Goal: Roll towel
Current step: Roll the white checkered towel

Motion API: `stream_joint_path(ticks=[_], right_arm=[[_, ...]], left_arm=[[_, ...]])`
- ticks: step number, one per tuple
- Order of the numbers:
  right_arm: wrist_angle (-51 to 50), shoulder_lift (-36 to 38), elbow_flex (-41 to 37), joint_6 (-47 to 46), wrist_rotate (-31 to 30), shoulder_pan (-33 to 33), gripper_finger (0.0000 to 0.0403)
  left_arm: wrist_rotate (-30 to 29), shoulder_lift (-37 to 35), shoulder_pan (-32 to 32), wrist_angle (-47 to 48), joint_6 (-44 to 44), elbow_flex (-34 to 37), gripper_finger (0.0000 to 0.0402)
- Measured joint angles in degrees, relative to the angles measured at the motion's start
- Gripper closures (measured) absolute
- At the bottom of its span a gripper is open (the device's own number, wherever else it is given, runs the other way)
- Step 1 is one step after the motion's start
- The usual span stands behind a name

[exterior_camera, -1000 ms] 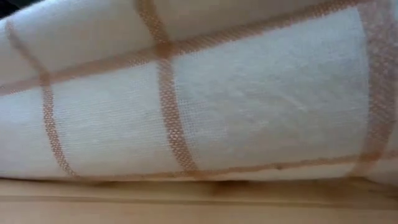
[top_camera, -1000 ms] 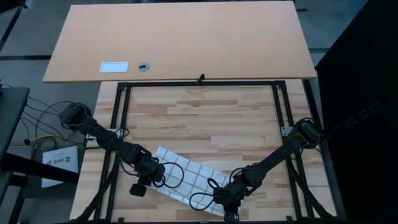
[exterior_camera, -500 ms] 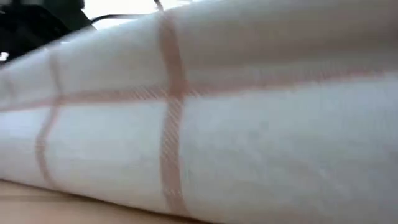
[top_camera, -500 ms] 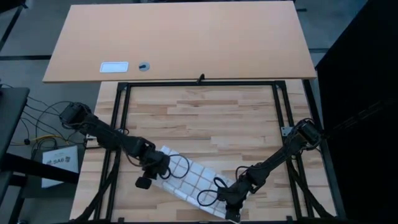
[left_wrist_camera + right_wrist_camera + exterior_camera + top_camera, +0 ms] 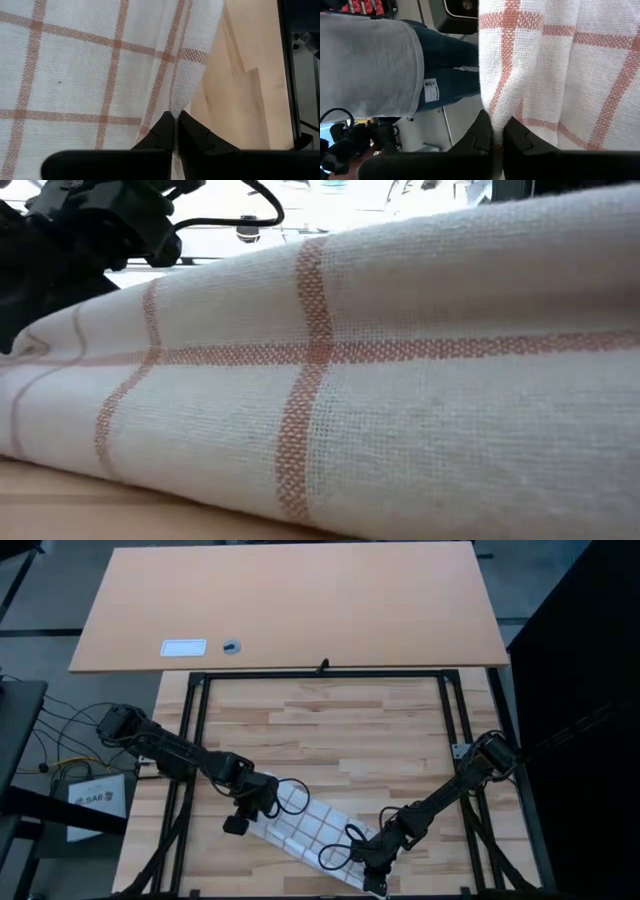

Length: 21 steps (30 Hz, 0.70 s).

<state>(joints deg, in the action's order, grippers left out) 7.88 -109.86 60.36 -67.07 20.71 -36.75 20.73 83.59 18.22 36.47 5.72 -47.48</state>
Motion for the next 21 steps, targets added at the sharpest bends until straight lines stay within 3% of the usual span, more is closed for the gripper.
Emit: stream_joint_path(ticks=[5, 12, 18, 21], right_arm=[[-0.1, 0.0, 0.0, -0.3, -0.5, 0.2, 0.0384], [-1.2, 0.0, 0.0, -0.4, -1.0, 1.2, 0.0319], [-12.7, 0.8, -0.1, 0.3, -1.5, 2.1, 0.0288], [-19.2, 3.8, -0.1, 2.6, -5.0, 2.8, 0.0285]], left_arm=[[0.0, 0.0, -0.9, 0.1, -0.7, 0.0, 0.0401], [0.5, 0.0, -1.0, 0.1, -1.1, 0.0, 0.0401], [1.1, 0.0, -1.0, 0.0, -1.1, 0.0, 0.0401], [1.2, 0.0, -1.0, 0.1, -1.4, 0.0, 0.0401]])
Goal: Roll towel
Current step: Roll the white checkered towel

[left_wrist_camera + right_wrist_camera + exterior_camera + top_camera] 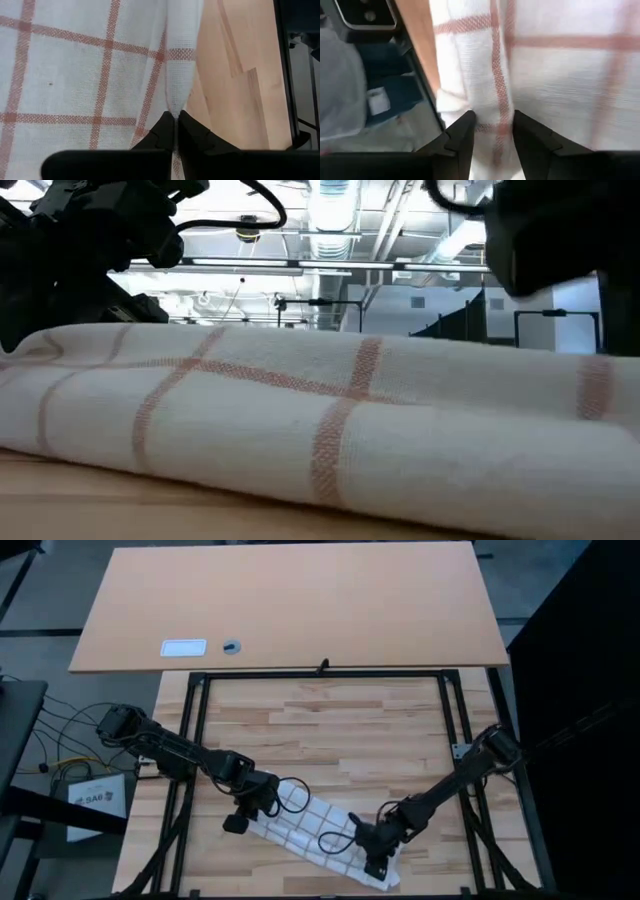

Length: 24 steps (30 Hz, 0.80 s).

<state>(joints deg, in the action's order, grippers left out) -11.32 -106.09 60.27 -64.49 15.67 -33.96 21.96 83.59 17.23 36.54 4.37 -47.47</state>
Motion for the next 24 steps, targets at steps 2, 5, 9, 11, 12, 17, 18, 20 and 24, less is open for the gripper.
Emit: stream_joint_path(ticks=[2, 5, 9, 11, 12, 17, 18, 20, 24], right_arm=[[-3.1, 2.9, 0.0, 1.7, -3.2, 0.5, 0.0284], [-9.7, 7.4, 0.1, 1.6, -8.8, 1.3, 0.0284], [-7.6, 10.6, 0.1, 1.4, -9.8, 1.5, 0.0284], [-3.0, 10.5, 0.1, 1.6, -9.8, 0.9, 0.0284], [-0.8, 10.0, 0.1, 1.6, -9.8, 0.5, 0.0284], [3.4, 3.8, 3.0, 0.2, -9.8, -1.6, 0.0284], [3.4, 2.3, 3.9, 0.2, -9.8, -1.9, 0.0284], [2.9, -0.7, 5.9, 0.2, -9.8, -2.3, 0.0284], [-2.5, -4.6, 9.5, 0.9, -10.0, -2.1, 0.0284]], left_arm=[[0.1, 0.0, 0.0, 0.0, -0.1, 0.0, 0.0401], [0.1, 0.0, 0.0, 0.0, -0.1, 0.0, 0.0402], [0.1, 0.0, 0.0, 0.0, -0.3, 0.0, 0.0401], [0.1, 0.0, -0.1, 0.0, -0.2, 0.0, 0.0401], [0.1, 0.0, -0.1, 0.0, -0.2, 0.0, 0.0401], [0.1, 0.0, -0.1, -0.1, 0.5, 0.0, 0.0402], [0.1, 0.0, -0.1, -0.1, 0.7, 0.0, 0.0402], [0.1, 0.0, -0.1, 0.0, 0.9, 0.0, 0.0401], [0.1, 0.0, -0.1, -0.1, 1.8, 0.0, 0.0401]])
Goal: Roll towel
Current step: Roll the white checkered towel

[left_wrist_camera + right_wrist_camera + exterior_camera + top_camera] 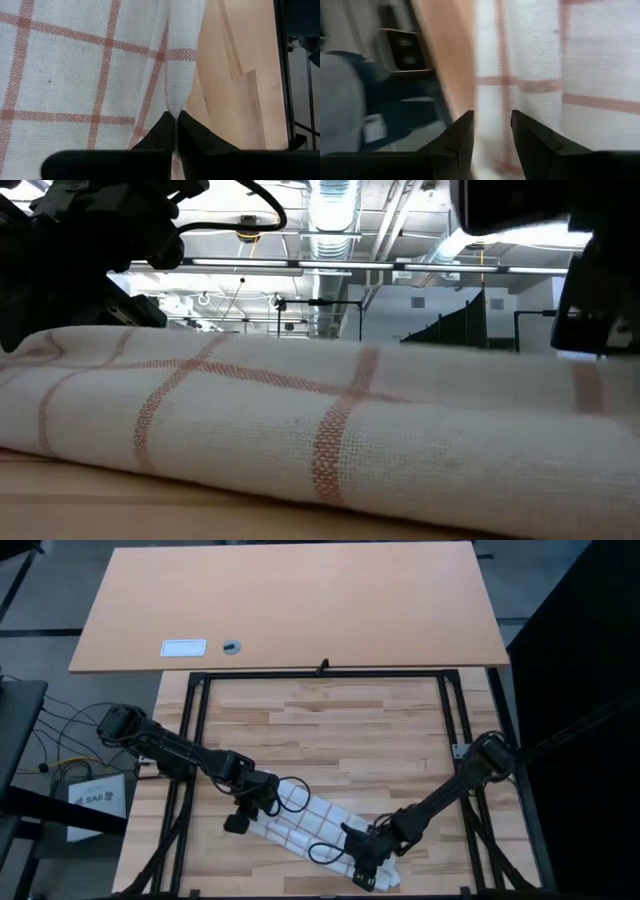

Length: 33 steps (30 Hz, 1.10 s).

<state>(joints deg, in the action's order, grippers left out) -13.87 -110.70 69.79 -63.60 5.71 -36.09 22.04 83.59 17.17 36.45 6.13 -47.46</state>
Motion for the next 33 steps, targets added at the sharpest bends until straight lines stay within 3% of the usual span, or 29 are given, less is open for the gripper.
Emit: stream_joint_path(ticks=[7, 16, 22, 27, 33], right_arm=[[-7.9, -0.6, 2.3, 0.2, -0.5, -1.0, 0.0285], [-11.5, -0.2, 2.8, -6.9, 0.3, -8.1, 0.0285], [-20.8, -0.2, 7.4, -9.3, 0.3, -11.9, 0.0285], [-21.7, -0.1, 12.9, -5.7, -3.2, -9.6, 0.0285], [-19.4, -0.2, 13.1, -0.7, -5.0, -4.8, 0.0285]], left_arm=[[0.0, 0.0, 0.0, 0.1, 0.6, 0.0, 0.0402], [-0.3, 0.0, 0.0, 0.0, 0.7, 0.0, 0.0402], [-0.4, 0.0, 0.0, -0.4, 0.8, 0.0, 0.0401], [-0.4, 0.0, -0.1, 0.3, 0.8, 0.0, 0.0401], [-0.4, 0.0, -0.9, 0.2, 0.8, 0.0, 0.0402]])
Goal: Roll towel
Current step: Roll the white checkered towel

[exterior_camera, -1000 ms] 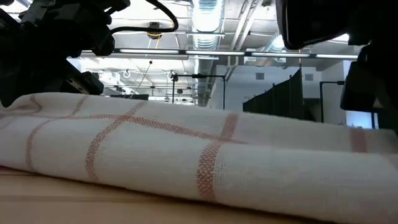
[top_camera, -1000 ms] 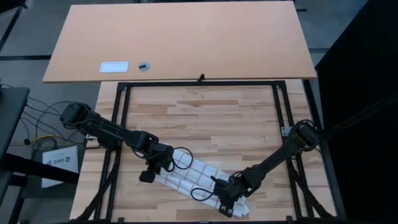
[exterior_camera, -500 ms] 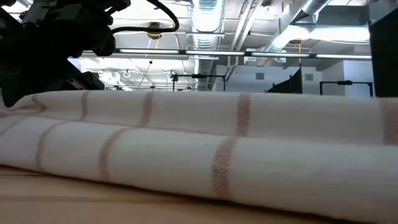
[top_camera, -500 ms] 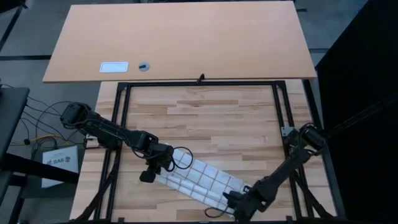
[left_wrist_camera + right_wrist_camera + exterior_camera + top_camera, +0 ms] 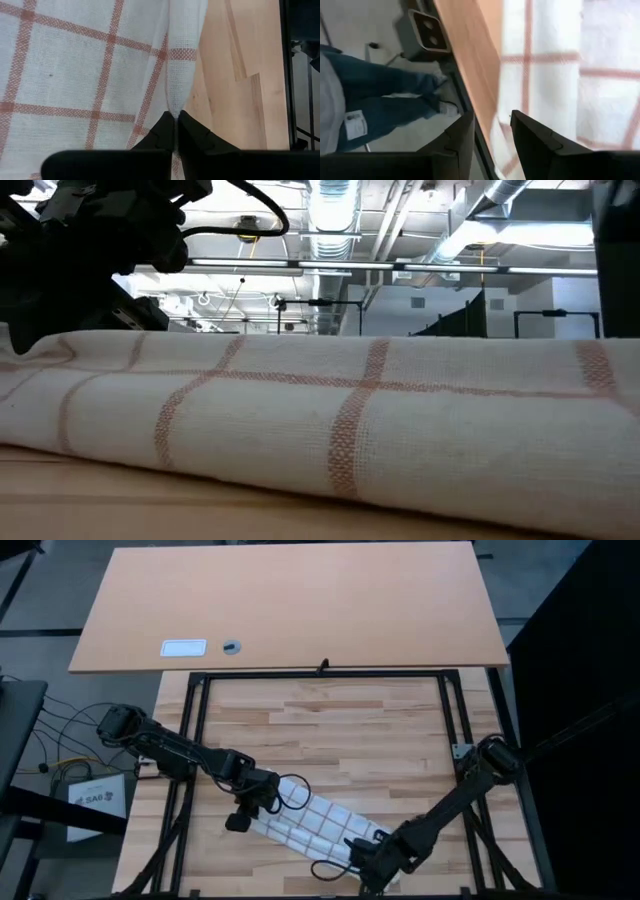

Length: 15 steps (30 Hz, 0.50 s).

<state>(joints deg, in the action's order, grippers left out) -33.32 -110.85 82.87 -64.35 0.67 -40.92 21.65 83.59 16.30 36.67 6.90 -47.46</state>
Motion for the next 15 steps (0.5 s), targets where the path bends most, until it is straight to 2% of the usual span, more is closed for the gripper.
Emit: stream_joint_path(ticks=[5, 15], right_arm=[[2.3, 0.0, -0.6, 1.3, 0.0, 0.6, 0.0285], [9.9, -0.1, -4.8, -3.5, 0.2, 0.1, 0.0285]], left_arm=[[0.0, 0.0, -0.4, 0.0, -0.2, 0.0, 0.0401], [0.0, 0.0, -0.3, -0.1, -0.6, 0.0, 0.0401]])
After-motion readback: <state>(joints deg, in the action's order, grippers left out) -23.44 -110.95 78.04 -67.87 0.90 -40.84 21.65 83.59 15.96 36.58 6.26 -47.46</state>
